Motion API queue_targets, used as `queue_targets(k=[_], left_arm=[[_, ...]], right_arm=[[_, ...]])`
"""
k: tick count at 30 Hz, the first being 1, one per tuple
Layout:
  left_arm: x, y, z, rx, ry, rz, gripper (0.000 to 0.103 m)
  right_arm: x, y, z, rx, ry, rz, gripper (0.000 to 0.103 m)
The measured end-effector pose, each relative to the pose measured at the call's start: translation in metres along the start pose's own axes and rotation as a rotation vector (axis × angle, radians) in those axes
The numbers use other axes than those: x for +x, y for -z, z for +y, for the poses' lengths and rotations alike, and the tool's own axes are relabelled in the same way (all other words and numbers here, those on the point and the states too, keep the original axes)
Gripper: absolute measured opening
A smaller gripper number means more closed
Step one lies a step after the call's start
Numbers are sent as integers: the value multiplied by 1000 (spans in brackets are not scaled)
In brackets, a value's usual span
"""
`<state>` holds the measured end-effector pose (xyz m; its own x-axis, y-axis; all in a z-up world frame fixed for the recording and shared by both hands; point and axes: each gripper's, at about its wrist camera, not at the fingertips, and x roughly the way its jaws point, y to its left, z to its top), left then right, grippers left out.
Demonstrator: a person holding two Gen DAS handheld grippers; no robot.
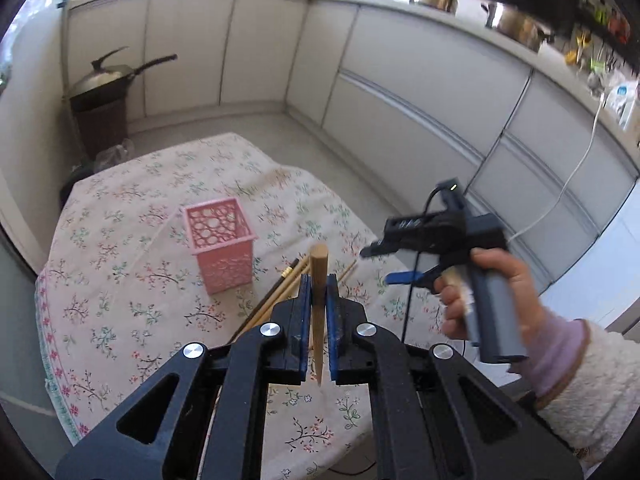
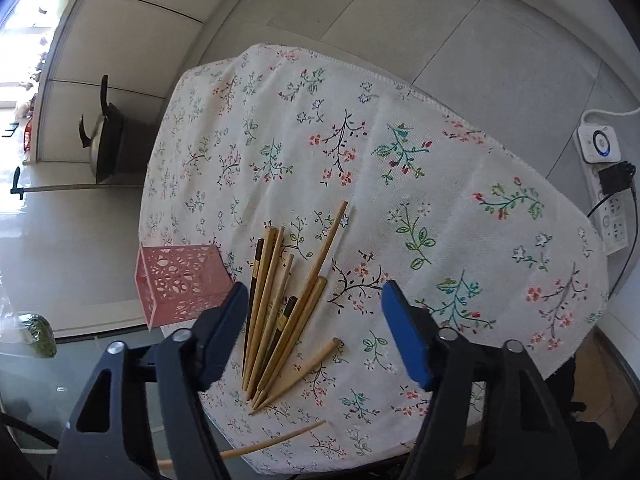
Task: Organize utensils
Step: 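Grasp a chopstick with the right tool while the left tool lifts its chopstick, then carry the chopstick upright over the pink holder and open the left tool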
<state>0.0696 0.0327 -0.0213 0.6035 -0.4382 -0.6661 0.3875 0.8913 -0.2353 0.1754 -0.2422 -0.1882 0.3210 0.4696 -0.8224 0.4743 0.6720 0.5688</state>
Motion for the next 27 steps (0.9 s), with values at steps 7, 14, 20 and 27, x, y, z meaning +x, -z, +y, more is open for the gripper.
queue_targets(k=[7, 14, 20, 27], left_arm=[[-49, -7, 0, 40, 70, -141, 7], [-79, -7, 8, 54, 106, -233, 7], [-92, -9, 24, -20, 71, -304, 7], [-102, -13, 29, -97, -2, -395, 7]], right_arm=[[37, -10, 15, 32, 145, -22, 33], [67, -18, 32, 5, 218, -60, 9], [37, -11, 36, -20, 99, -136, 6], [-68, 29, 75, -237, 8, -295, 6]])
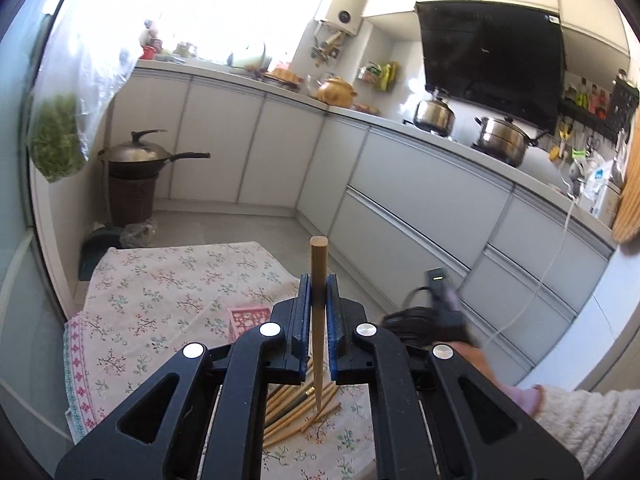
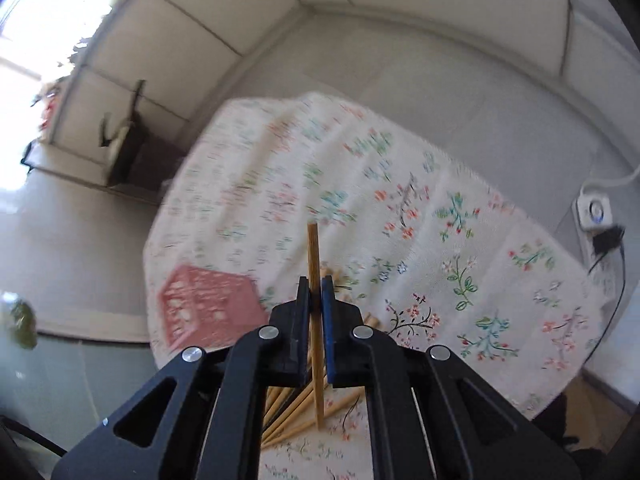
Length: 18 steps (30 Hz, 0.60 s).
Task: Organize utensils
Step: 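Carry the chopstick upright over the pink holder and open the left tool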
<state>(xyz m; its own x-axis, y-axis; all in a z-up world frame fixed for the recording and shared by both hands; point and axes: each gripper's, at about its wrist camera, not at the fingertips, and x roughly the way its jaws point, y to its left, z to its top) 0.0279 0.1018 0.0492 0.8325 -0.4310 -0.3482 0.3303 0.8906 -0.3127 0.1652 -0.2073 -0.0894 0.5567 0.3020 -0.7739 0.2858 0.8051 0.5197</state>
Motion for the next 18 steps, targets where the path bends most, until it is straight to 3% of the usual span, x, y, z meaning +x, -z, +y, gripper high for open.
queue_targets(k=[9, 18], left_arm=[[13, -26, 4, -88, -78, -60, 7], [53, -59, 13, -102, -233, -115, 7]], right_arm=[[-123, -8, 39, -122, -126, -176, 6], [-161, -12, 57, -157, -207, -228, 6]])
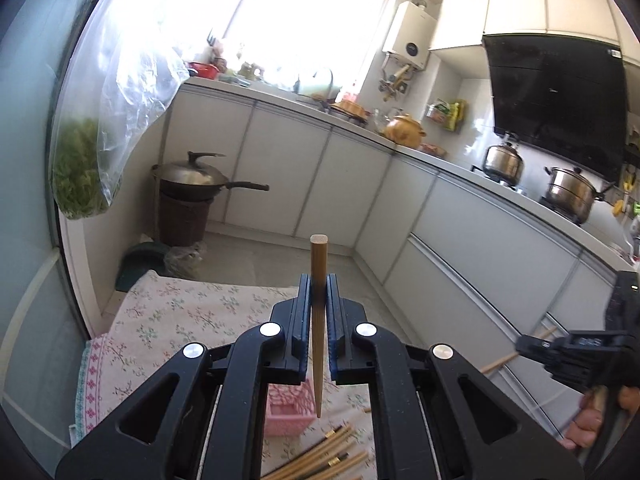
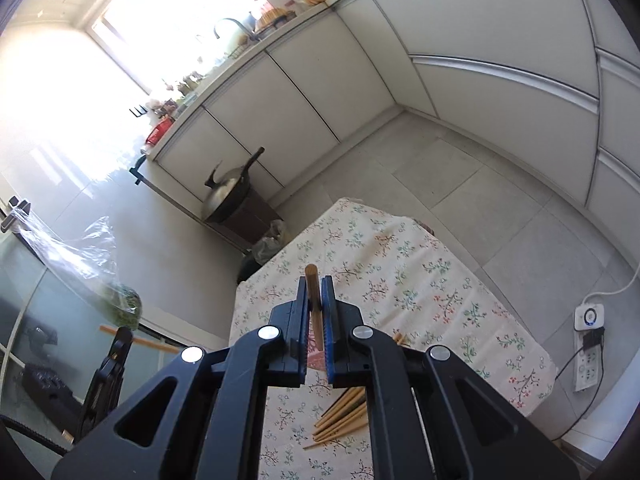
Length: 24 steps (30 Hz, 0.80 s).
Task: Organize utensils
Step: 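Carry the chopstick upright over the pink holder and open the left tool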
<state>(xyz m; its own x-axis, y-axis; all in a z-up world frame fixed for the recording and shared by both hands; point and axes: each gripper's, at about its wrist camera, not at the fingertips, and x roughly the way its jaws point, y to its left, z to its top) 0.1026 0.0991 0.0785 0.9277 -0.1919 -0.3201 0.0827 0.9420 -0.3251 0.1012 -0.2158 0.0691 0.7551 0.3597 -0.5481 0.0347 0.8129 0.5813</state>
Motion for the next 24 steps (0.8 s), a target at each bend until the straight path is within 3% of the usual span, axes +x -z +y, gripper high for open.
queue_targets(k=[12, 14, 17, 19, 24], left_arm=[[66, 14, 13, -6, -131, 31, 8], [78, 23, 16, -3, -116, 65, 24], [86, 35, 19, -12, -118, 115, 28], [75, 31, 21, -27, -121, 84, 30], [34, 16, 32, -101, -152, -15, 44]], right_arm=[[30, -12, -2, -6, -16, 31, 6], [34, -11, -2, -5, -17, 39, 6], [38, -8, -1, -6, -21, 53, 6], [39, -6, 1, -9, -28, 53, 6], [41, -2, 10, -22, -35, 57, 6]])
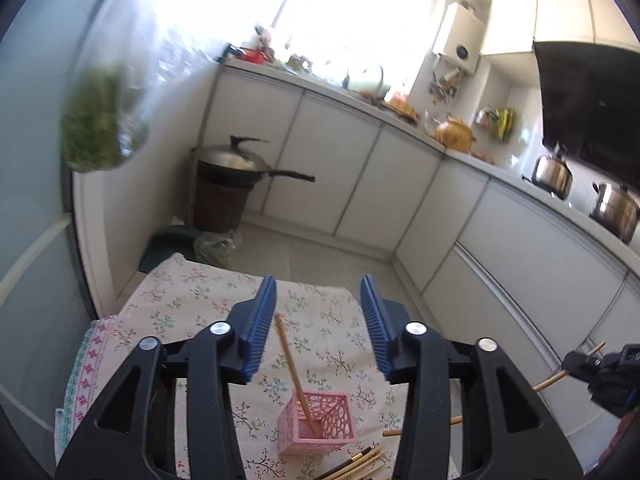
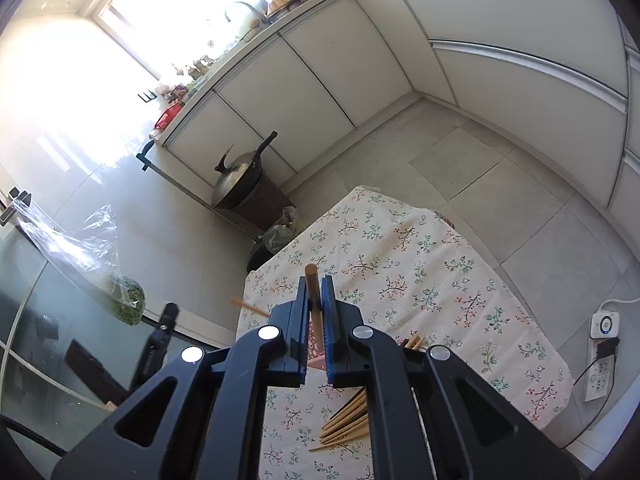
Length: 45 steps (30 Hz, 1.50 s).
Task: Organize utensils
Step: 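Carry the chopstick upright over the pink holder and open the left tool, then move the right tool's chopstick over the pink holder and open it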
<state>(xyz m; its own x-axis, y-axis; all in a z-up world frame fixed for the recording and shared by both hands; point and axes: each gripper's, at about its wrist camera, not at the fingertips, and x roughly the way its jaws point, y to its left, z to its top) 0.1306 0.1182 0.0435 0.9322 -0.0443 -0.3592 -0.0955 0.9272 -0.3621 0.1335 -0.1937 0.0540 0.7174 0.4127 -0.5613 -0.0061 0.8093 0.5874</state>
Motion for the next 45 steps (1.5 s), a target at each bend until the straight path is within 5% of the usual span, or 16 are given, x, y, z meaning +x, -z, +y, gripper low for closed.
queue_targets(k=[16, 27, 31, 34, 36, 45], left_arm=[[-44, -19, 18, -38, -50, -86, 59], [-36, -19, 28, -64, -58, -50, 61], [-36, -17, 20, -40, -45, -38, 61], [-36, -13, 7, -1, -35, -21, 64], [-37, -9, -3, 20, -38, -9, 69], [-47, 16, -49, 188, -68, -8, 91]], right_arm=[[48, -4, 22, -56, 88, 2, 6], [123, 6, 38, -62, 124, 69, 9], [114, 14, 40, -55, 109, 39, 12], [89, 25, 48, -130, 135, -18, 22], [69, 35, 54, -181, 163, -72, 45], [12, 63, 48, -295, 300, -248, 73]])
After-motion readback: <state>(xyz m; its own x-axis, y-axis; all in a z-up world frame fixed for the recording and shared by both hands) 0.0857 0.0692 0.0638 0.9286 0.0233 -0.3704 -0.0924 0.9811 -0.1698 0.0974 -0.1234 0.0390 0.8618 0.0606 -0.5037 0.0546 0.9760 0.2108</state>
